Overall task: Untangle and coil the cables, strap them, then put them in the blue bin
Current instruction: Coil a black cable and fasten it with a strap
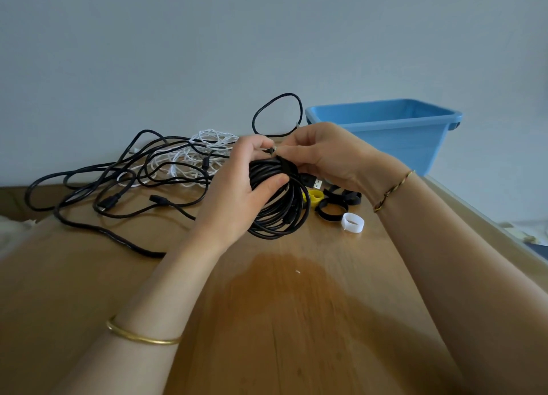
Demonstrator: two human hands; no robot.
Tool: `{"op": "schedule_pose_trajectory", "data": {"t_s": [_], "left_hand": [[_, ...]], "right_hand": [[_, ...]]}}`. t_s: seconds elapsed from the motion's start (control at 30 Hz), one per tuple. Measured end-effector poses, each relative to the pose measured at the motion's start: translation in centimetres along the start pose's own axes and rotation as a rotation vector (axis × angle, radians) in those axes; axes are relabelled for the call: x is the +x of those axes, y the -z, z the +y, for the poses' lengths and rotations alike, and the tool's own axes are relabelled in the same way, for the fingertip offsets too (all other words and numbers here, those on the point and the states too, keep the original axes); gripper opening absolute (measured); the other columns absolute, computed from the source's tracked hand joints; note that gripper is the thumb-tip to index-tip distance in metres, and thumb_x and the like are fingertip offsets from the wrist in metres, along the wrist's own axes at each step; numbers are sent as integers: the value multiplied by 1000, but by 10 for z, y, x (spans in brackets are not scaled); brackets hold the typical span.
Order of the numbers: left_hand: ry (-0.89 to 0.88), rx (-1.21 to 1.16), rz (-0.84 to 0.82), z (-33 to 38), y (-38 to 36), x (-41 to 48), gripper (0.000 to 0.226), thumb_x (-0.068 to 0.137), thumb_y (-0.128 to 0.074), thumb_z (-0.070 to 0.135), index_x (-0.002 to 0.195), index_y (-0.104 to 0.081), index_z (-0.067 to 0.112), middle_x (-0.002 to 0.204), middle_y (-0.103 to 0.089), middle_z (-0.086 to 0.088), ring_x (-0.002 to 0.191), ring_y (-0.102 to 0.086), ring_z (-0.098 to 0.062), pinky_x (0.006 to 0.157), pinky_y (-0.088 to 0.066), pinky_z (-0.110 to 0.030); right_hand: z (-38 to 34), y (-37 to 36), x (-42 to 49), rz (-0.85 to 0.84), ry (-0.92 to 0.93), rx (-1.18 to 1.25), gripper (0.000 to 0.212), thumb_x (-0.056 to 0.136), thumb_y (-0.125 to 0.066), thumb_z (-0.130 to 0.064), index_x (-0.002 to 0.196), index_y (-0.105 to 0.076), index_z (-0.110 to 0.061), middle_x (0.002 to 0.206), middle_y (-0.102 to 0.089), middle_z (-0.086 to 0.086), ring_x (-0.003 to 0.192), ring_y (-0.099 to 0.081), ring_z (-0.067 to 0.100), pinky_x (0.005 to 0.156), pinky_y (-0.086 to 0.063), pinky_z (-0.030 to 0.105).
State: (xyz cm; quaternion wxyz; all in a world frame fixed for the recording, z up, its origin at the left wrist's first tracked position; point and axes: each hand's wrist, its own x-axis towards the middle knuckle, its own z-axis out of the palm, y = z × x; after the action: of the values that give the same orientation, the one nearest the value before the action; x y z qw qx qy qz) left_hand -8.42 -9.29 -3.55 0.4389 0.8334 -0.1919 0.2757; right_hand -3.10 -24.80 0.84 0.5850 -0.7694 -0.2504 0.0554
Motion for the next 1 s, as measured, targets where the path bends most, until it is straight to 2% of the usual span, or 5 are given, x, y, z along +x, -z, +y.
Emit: {"op": "schedule_pose_trajectory", "data": {"t_s": [0.13, 0.27, 0.43, 0.57, 1.0], "left_hand": [[-35, 128, 14, -5, 0, 2, 43, 87, -67, 25, 126, -51, 18, 113, -49, 6, 99, -46, 4, 87, -31, 1], [43, 59, -14, -7, 0, 2, 39, 88, -65, 29, 125, -52, 26, 107, -60, 13, 90, -57, 1, 76, -44, -17], [88, 1, -19, -8, 2, 2, 37, 89, -64, 29, 124, -53, 28, 100, -63, 15, 79, -61, 0, 69, -47, -23], [133, -11, -41, -9, 2, 3, 35, 89, -64, 29, 122, -54, 25, 87, -61, 16, 61, -55, 8, 62, -41, -13], [265, -272, -8, -1, -1, 4, 25, 89, -65, 15, 112, -58, 23, 74, -60, 13, 52, -56, 2, 48, -41, -13]], "right_hand": [[3, 0, 1, -14, -5, -4, 20, 90, -61, -12, 71, -62, -7, 70, -59, 12, 71, -55, 26, 73, -49, 41], [3, -5, 0, 44, -26, -88, 21, 91, -60, -15, 71, -60, -9, 47, -55, -6, 40, -48, 3, 40, -36, 14], [6, -8, 2, 103, -10, -70, 17, 88, -64, -18, 74, -63, -9, 64, -58, 5, 54, -51, 13, 51, -42, 22], [9, -10, 2, 106, -17, -60, 17, 88, -64, -18, 79, -65, -5, 68, -58, 9, 58, -52, 15, 55, -43, 25], [7, -13, 0, 135, -19, -94, 18, 87, -65, -21, 76, -68, -7, 72, -62, 11, 65, -56, 20, 68, -47, 33]]}}
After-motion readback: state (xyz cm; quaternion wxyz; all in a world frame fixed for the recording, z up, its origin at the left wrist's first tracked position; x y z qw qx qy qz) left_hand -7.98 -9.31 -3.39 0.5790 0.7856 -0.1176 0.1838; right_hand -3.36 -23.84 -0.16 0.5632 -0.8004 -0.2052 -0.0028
